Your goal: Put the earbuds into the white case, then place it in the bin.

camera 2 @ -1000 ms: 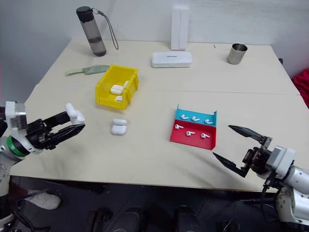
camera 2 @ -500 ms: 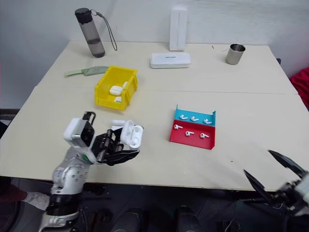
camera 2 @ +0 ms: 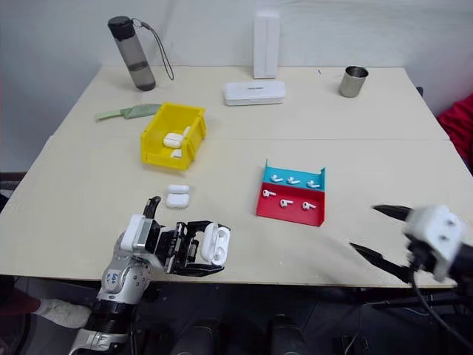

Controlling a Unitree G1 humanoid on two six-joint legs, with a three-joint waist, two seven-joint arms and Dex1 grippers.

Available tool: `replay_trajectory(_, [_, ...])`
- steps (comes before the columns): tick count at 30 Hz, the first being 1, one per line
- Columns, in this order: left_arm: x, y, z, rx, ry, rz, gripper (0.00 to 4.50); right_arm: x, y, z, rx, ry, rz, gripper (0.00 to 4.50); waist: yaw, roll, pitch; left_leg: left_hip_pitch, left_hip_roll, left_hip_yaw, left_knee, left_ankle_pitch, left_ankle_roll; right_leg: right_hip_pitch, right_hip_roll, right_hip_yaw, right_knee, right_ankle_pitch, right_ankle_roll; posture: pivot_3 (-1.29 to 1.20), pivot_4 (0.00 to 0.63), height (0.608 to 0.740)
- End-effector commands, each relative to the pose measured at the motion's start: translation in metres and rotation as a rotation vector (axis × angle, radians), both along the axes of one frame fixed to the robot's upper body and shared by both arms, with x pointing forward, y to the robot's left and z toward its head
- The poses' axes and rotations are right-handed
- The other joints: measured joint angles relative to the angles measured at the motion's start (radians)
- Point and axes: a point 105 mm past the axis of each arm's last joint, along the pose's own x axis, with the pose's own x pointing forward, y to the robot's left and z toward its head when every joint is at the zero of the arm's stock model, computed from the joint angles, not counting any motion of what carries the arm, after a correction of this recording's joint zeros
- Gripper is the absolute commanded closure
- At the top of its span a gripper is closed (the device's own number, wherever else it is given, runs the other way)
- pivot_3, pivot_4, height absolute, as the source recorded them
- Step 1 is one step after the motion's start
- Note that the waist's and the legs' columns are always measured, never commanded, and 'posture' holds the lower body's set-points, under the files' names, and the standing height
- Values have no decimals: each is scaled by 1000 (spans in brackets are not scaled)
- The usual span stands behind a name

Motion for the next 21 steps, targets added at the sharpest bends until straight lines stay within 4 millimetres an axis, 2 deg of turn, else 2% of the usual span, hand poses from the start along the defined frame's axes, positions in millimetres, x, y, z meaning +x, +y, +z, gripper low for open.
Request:
replay_trajectory(1, [-2, -3, 5, -18, -21, 7, 1719, 18, 12, -7, -97, 121, -6, 0, 5, 0, 0, 0, 0, -1, 0, 0, 0, -1, 0, 0, 0, 0, 0, 0, 150, 740])
replay_trajectory(4, [-2, -4, 6, -20, -16, 20, 1719, 33, 26, -7, -137, 170, 16, 0, 18, -2, 1, -2, 0, -5, 0, 0, 0, -2, 0, -2, -1, 0, 0, 0, 150, 740])
replay_trajectory(5, [-2, -5, 7, -20, -16, 24, 1719, 38, 30, -7, -145, 184, 18, 190, 17, -2, 1, -4, -1, -6, 0, 0, 0, -2, -1, -2, -2, 0, 0, 0, 150, 740])
replay_trajectory(7, [-3, -6, 8, -23, -14, 37, 1719, 44, 35, -8, -186, 201, 36, 600, 17, -2, 1, -6, -2, -6, 0, 0, 0, -6, -1, -2, -1, 0, 1, 0, 150, 740])
replay_trajectory(9, [-4, -7, 9, -28, -10, 49, 1719, 50, 38, -10, -226, 207, 43, 1280, 16, -2, 1, -17, -2, -7, 4, 0, -1, -16, -1, -2, 4, 1, 2, 0, 150, 740])
replay_trajectory(11, [-5, -8, 10, -30, -8, 55, 1719, 57, 41, -12, -254, 202, 44, 1982, 16, -2, 1, -17, -3, -7, 4, 0, -1, -17, -2, -3, 5, 1, 2, 0, 150, 740])
replay_trajectory(21, [-9, -10, 8, -29, 3, 69, 1719, 78, 48, -20, -394, 203, 57, 1982, 13, -2, 1, -17, -3, -7, 3, 0, -1, -17, -2, -3, 6, 1, 2, 0, 150, 740])
